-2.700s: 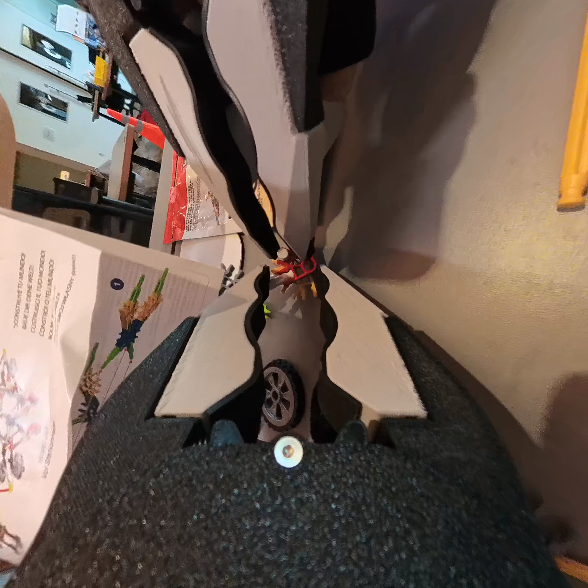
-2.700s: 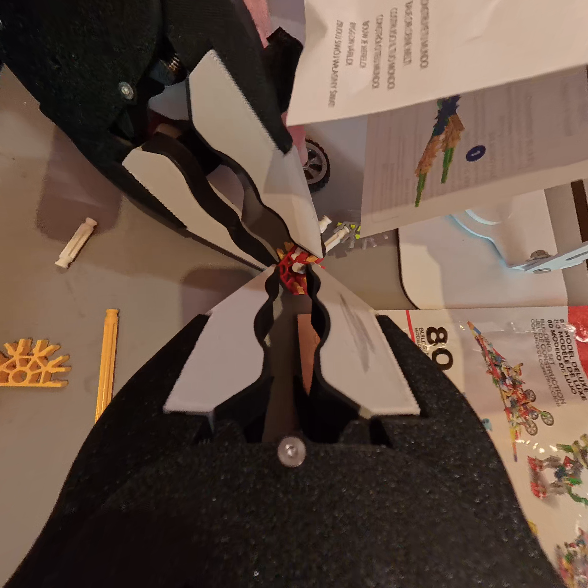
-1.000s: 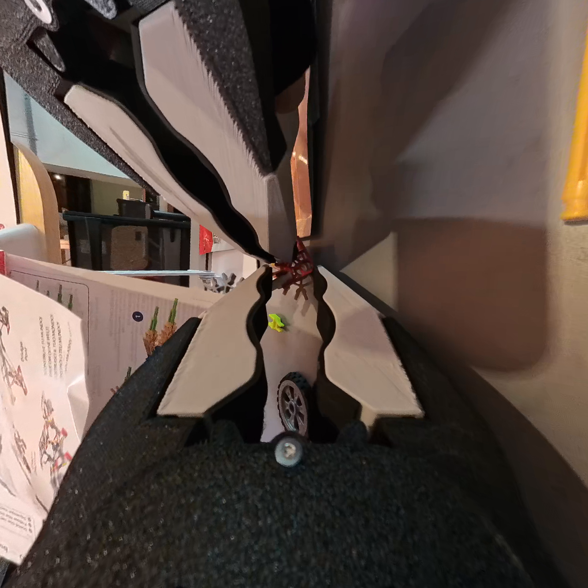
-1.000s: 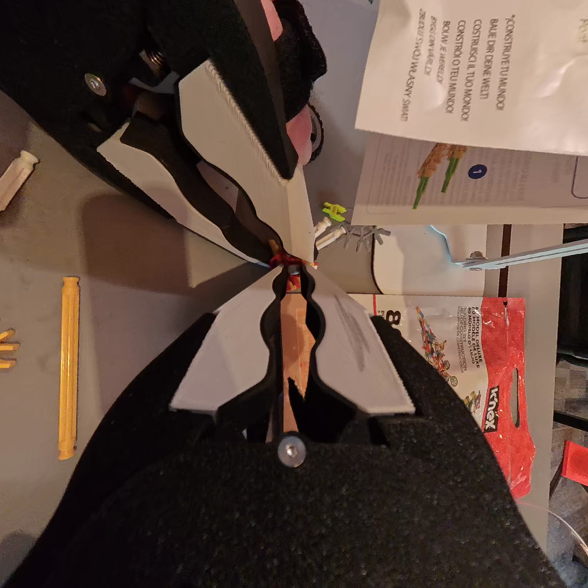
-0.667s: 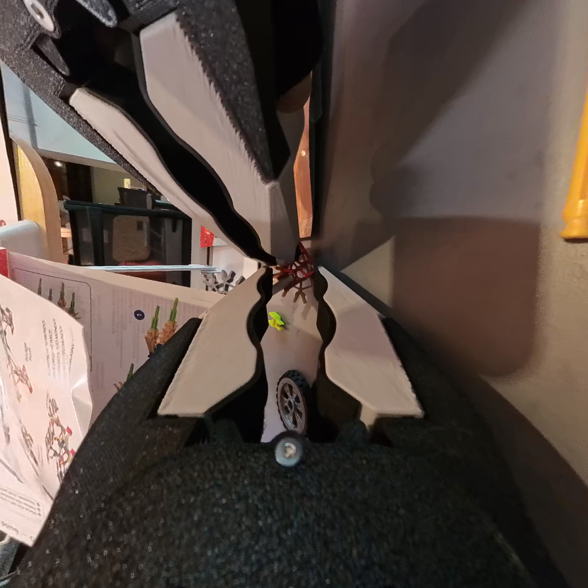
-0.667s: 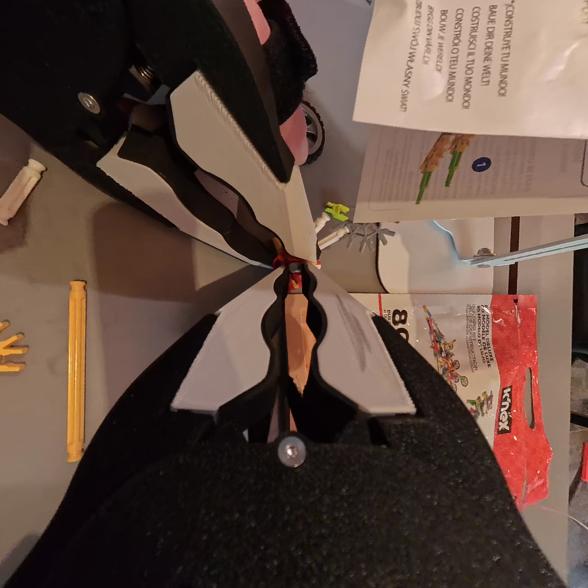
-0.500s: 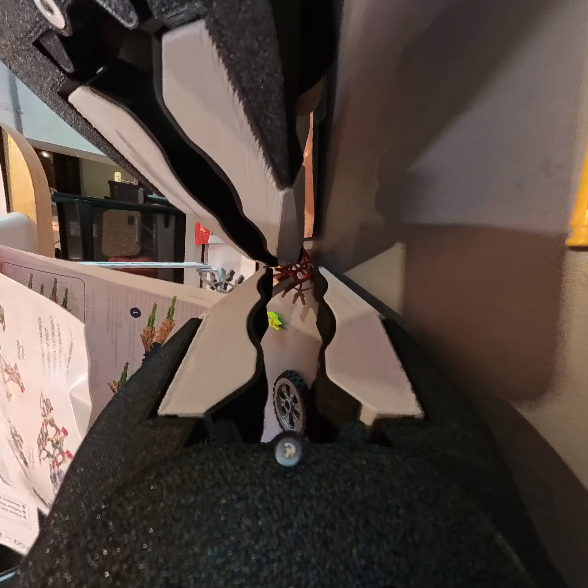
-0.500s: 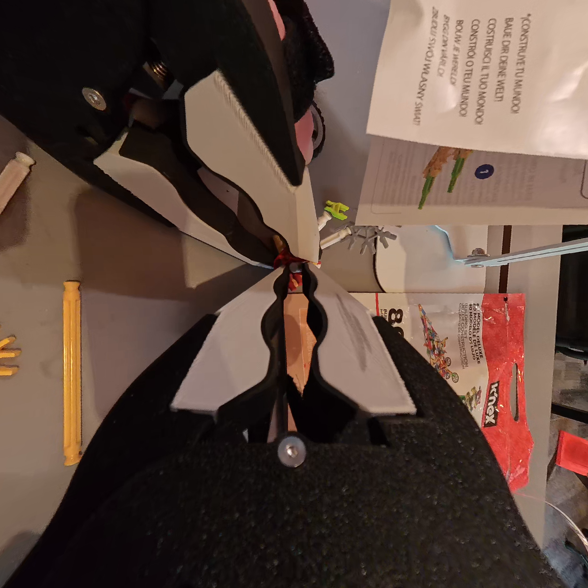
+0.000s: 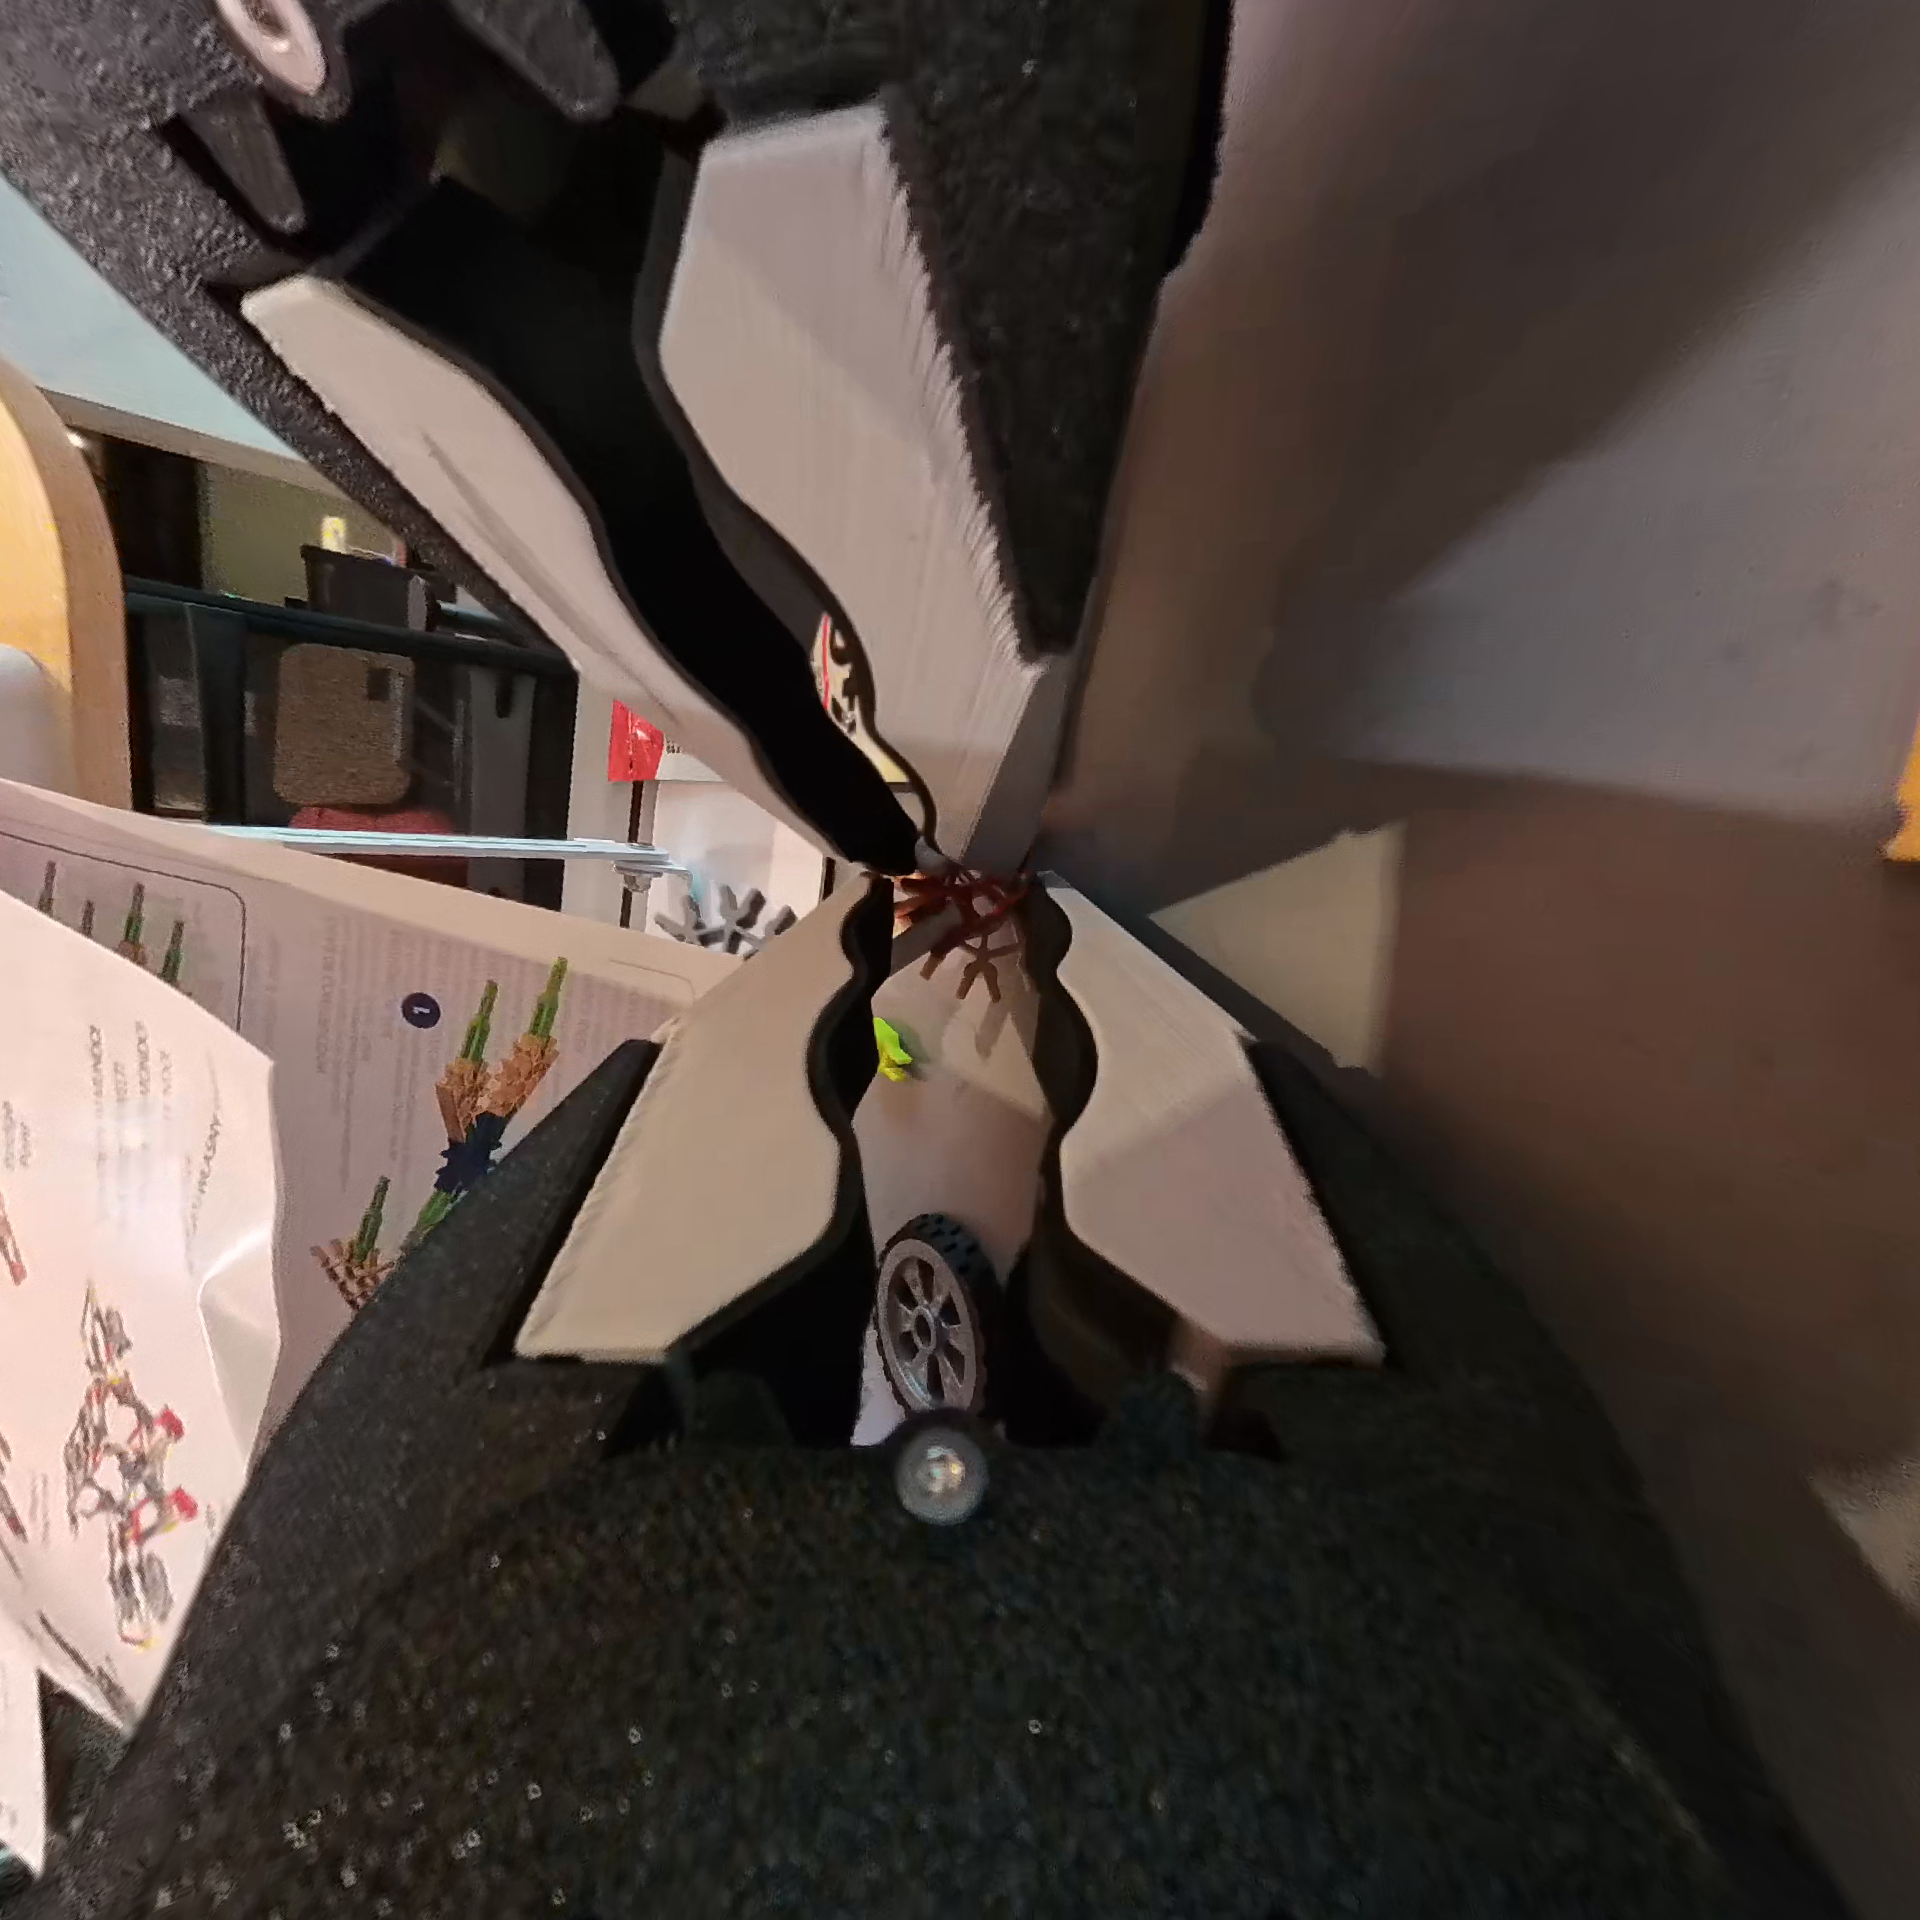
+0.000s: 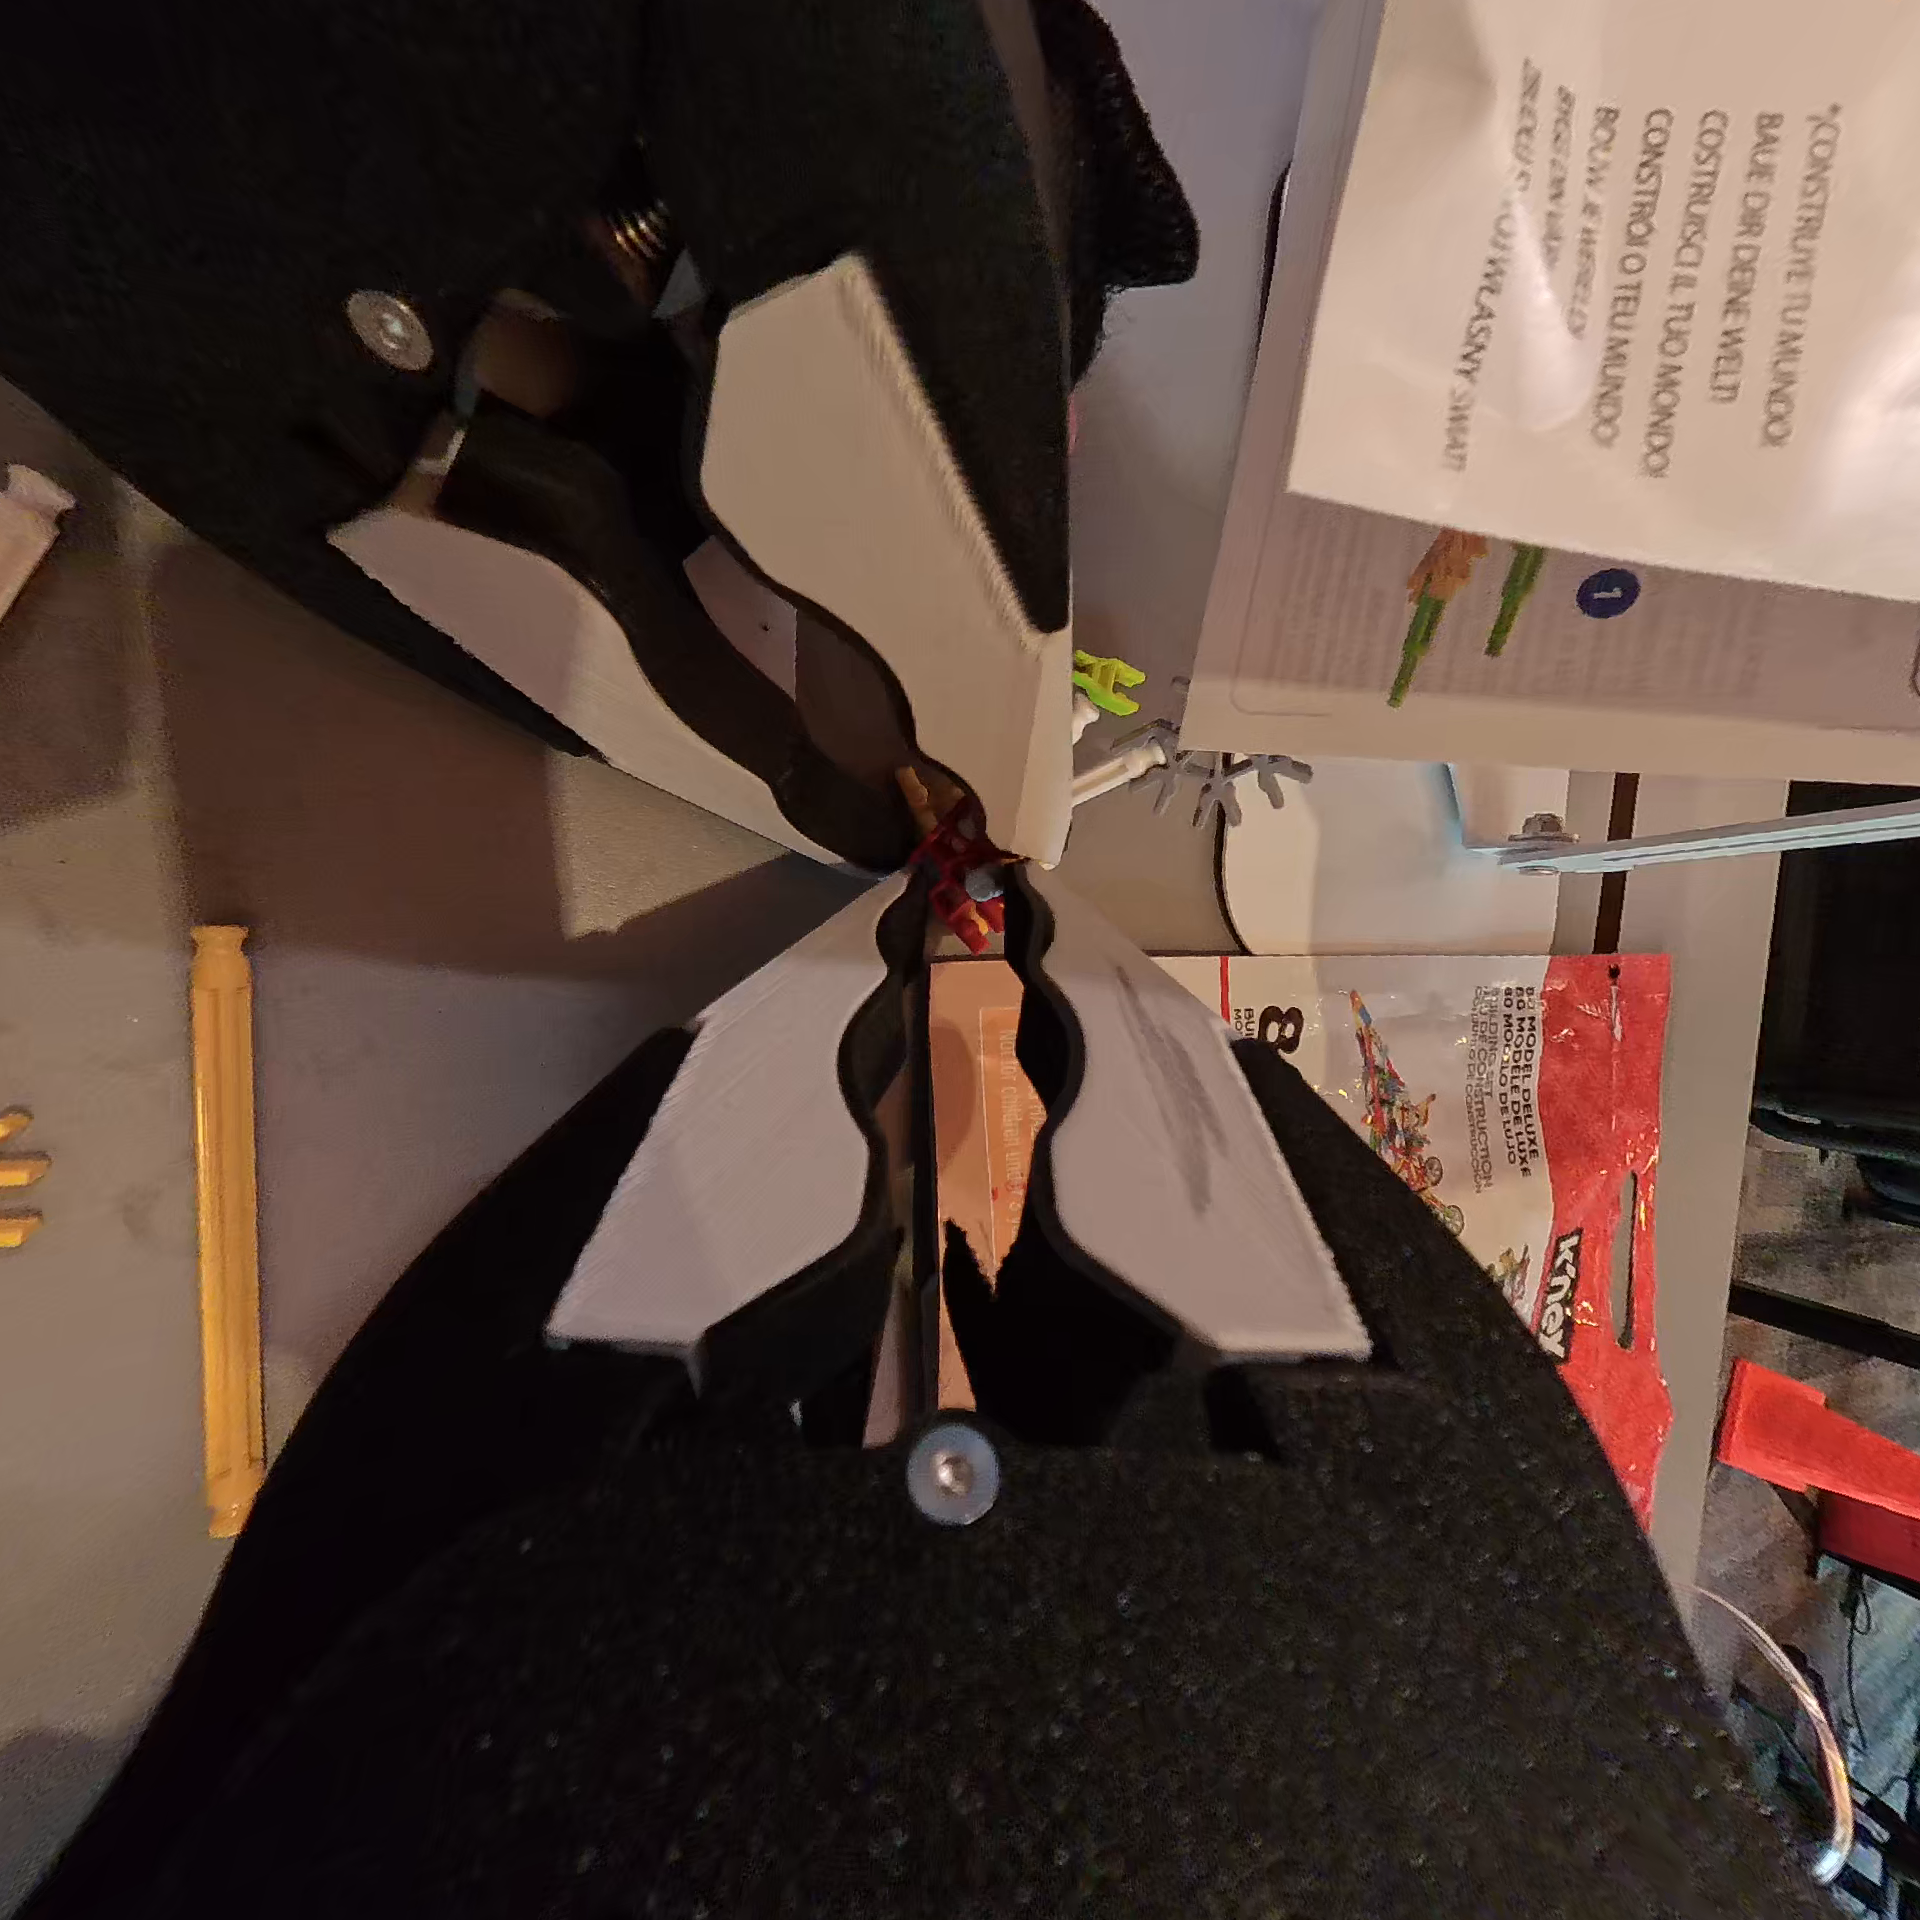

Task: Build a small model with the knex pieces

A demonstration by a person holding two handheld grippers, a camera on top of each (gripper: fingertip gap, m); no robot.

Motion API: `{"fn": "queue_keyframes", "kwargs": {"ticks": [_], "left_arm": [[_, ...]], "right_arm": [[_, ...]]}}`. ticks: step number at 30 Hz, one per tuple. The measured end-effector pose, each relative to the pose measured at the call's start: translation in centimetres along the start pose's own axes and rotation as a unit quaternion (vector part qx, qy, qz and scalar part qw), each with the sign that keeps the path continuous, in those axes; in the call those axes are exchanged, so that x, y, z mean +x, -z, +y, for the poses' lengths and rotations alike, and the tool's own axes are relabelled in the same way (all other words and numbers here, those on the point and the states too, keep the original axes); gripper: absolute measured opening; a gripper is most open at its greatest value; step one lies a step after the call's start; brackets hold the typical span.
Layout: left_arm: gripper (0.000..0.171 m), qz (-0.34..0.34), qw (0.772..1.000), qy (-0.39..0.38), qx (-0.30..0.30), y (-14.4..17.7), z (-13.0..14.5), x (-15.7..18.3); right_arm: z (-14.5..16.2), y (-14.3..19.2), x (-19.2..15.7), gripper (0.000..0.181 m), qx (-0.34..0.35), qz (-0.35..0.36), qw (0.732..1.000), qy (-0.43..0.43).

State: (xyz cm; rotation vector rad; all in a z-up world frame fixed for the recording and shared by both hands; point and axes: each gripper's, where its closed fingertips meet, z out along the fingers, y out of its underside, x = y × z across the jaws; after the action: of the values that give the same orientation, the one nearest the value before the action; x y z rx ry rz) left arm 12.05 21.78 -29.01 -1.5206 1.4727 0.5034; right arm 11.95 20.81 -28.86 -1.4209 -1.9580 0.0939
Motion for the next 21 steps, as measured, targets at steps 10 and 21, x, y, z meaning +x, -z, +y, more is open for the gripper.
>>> {"fn": "queue_keyframes", "kwargs": {"ticks": [10, 21], "left_arm": [[0.022, 0.003, 1.0, 0.008, 0.003, -0.19, 0.0, -0.08], [0.023, 0.014, 0.999, 0.03, 0.013, -0.51, 0.01, -0.24]], "right_arm": [[0.1, -0.12, 0.1, 0.014, -0.004, 0.003, 1.0, 0.002], [0.22, -0.27, 0.42, 0.014, -0.013, 0.018, 1.0, 0.008]]}}
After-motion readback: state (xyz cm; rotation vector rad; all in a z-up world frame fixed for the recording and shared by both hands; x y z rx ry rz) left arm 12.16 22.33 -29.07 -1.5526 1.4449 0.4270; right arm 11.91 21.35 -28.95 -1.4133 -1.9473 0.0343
